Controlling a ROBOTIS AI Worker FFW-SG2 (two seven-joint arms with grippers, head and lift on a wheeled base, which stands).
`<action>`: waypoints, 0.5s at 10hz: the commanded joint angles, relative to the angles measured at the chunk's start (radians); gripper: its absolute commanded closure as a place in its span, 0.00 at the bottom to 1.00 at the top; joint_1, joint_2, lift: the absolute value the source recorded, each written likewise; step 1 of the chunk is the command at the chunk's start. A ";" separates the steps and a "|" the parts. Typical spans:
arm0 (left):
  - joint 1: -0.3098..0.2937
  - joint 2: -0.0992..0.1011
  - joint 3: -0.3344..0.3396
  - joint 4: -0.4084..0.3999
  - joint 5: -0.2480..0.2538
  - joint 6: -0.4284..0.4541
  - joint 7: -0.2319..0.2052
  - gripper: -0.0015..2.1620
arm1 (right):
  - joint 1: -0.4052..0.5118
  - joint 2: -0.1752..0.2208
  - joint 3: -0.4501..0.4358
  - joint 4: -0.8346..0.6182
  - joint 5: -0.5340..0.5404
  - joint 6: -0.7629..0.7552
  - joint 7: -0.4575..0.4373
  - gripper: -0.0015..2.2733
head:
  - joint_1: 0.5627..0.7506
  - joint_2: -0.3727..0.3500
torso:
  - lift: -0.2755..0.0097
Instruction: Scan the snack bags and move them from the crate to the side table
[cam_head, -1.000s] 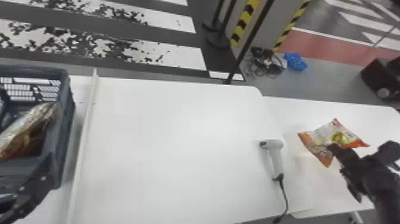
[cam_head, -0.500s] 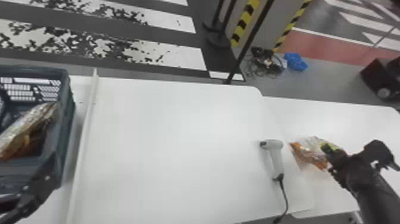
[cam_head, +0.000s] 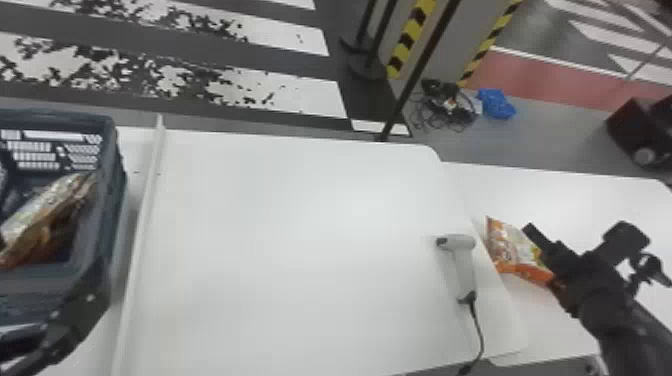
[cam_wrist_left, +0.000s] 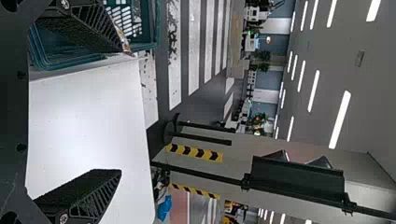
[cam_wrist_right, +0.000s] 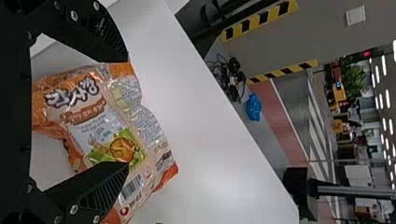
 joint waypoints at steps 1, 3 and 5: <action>-0.010 0.001 -0.041 0.003 -0.041 0.002 0.009 0.03 | 0.105 0.046 -0.019 -0.205 0.005 0.046 0.003 0.02 | 0.70 0.03 | 0.66; -0.011 0.007 -0.059 0.005 -0.058 0.002 0.024 0.03 | 0.217 0.128 -0.022 -0.429 0.003 0.049 0.008 0.02 | 0.70 0.03 | 0.66; -0.013 0.007 -0.068 0.009 -0.058 -0.001 0.027 0.03 | 0.321 0.206 0.021 -0.579 0.062 -0.067 0.071 0.02 | 0.70 0.03 | 0.66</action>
